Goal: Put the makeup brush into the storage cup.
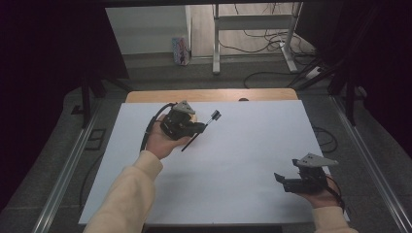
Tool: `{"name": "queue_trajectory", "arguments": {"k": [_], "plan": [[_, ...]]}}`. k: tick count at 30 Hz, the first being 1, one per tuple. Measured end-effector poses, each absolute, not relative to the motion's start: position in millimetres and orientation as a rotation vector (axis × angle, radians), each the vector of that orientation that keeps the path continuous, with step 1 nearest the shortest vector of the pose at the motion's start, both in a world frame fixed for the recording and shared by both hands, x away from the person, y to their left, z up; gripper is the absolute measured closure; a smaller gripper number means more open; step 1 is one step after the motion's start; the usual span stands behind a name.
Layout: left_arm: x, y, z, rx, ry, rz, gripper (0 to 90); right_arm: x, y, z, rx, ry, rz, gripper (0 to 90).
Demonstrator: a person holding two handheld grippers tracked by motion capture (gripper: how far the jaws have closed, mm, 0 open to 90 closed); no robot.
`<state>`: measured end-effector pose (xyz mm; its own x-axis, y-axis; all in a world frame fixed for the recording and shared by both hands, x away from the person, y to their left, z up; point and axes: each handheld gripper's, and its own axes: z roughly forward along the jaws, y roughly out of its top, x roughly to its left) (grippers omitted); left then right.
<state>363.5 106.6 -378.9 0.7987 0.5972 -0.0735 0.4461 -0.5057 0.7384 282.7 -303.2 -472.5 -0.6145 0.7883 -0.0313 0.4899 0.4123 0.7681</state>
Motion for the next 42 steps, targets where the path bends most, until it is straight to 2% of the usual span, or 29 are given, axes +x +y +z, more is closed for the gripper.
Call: {"name": "queue_trajectory", "arguments": {"k": [22, 42], "plan": [[370.9, 129.9, -368.3, 2.089, 0.846, 0.287, 86.0, 282.9, -302.3, -473.1, 1.086, 2.286, 1.043, 14.7], [379.9, 129.2, -368.4, 2.025, 0.882, 0.317, 86.0, 284.4, -302.9, -472.9, 1.077, 2.291, 1.042, 14.7]]}}
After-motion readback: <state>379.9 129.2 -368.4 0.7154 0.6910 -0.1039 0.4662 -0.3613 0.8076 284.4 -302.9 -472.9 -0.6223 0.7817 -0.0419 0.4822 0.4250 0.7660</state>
